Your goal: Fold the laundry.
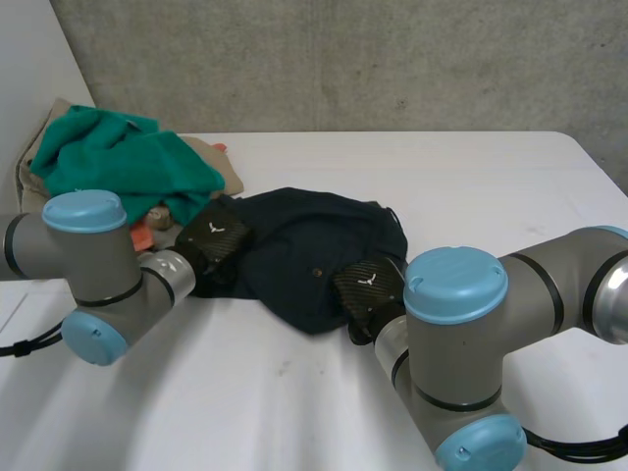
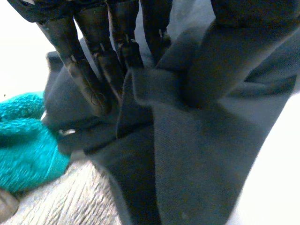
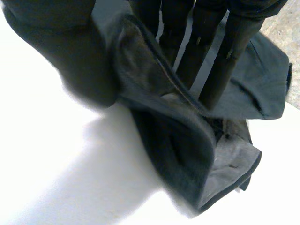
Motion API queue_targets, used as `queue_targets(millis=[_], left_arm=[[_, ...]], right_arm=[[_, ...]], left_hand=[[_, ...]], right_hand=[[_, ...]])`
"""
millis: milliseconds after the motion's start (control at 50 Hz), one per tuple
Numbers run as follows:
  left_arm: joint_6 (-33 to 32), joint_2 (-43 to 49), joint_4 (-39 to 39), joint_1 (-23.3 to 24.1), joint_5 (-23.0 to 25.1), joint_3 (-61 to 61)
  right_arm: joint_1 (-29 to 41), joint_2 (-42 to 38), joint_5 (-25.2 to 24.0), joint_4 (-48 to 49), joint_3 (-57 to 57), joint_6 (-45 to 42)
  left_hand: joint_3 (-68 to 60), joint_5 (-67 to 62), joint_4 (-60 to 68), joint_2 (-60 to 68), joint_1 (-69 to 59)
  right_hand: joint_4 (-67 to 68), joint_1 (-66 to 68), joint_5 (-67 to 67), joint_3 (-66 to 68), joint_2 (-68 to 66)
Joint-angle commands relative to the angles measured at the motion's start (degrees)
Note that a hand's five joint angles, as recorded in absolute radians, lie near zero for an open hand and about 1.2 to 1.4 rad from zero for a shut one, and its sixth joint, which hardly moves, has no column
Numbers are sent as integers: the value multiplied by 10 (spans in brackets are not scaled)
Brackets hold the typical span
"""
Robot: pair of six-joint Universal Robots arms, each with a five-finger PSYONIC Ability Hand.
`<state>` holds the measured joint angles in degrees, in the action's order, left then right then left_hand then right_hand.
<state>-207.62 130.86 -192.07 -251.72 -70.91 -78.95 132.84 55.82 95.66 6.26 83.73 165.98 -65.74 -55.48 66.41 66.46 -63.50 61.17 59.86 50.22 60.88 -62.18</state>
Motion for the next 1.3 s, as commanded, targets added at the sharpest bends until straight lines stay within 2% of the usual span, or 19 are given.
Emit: queue_targets(millis=[20,120,220,360,480,620,640,760,780,800,820,840,860,940,1000,1040,1120,1240,1300], left_arm=[[7,-76,-1,30,-19,-21],[29,-192,-3,57,-48,-60],[80,-335,1,83,-58,-81],[166,-435,31,91,-54,-79],[199,-377,51,91,-52,-69],[197,-206,53,91,-56,-1],[196,-162,54,91,-56,28],[194,-61,54,89,-56,100],[194,-52,54,89,-56,107],[194,-40,54,88,-56,113],[194,-38,55,88,-57,115],[193,-37,55,87,-57,115],[189,-38,56,87,-59,114],[164,-59,63,92,-73,96],[136,-119,73,89,-113,54],[118,-166,74,88,-146,11],[104,-247,69,90,-174,-71],[86,-336,36,92,-153,-196],[48,-349,12,92,-122,-248]], right_arm=[[-11,45,-3,-9,2,-9],[-69,176,-7,-31,12,-21],[-117,275,-45,-116,-32,-37],[-184,318,-80,-204,-116,-35],[-204,283,-90,-208,-142,-26],[-204,122,-89,-200,-208,20],[-204,83,-89,-189,-225,31],[-192,-23,-88,-109,-247,48],[-190,-33,-88,-94,-247,47],[-186,-51,-87,-69,-246,43],[-182,-57,-86,-58,-246,41],[-180,-62,-84,-50,-246,39],[-176,-66,-83,-45,-246,39],[-177,-48,-81,-47,-239,39],[-182,19,-84,-71,-209,37],[-192,81,-90,-120,-180,33],[-220,142,-95,-202,-128,13],[-228,184,-122,-276,-17,-16],[-227,230,-142,-282,55,-22]], left_hand=[[-143,-145,136,135,-165],[-143,-145,136,135,-165],[-143,-145,136,135,-165],[-143,-145,136,135,-165],[-143,-145,136,135,-165],[-143,-145,136,135,-165],[-143,-145,136,135,-165],[-118,-120,111,111,-140],[-33,-35,26,25,-55],[201,199,-208,-209,179],[322,319,-329,-329,299],[418,415,-425,-425,396],[487,485,-494,-495,465],[505,502,-512,-512,482],[503,500,-510,-510,481],[503,501,-510,-510,481],[496,494,-503,-504,474],[411,408,-417,-418,388],[362,359,-369,-369,339]], right_hand=[[188,201,198,191,-178],[188,201,198,191,-178],[188,201,198,191,-178],[188,201,198,191,-178],[188,201,198,191,-178],[188,201,198,191,-178],[188,201,198,191,-178],[188,201,198,191,-178],[86,99,95,89,-76],[-273,-260,-264,-271,283],[-452,-439,-442,-449,462],[-512,-499,-502,-509,522],[-512,-499,-502,-509,522],[-512,-499,-502,-509,522],[-512,-499,-502,-509,522],[-512,-499,-502,-509,522],[-512,-499,-502,-509,522],[-425,-412,-416,-422,435],[-314,-301,-305,-311,324]])
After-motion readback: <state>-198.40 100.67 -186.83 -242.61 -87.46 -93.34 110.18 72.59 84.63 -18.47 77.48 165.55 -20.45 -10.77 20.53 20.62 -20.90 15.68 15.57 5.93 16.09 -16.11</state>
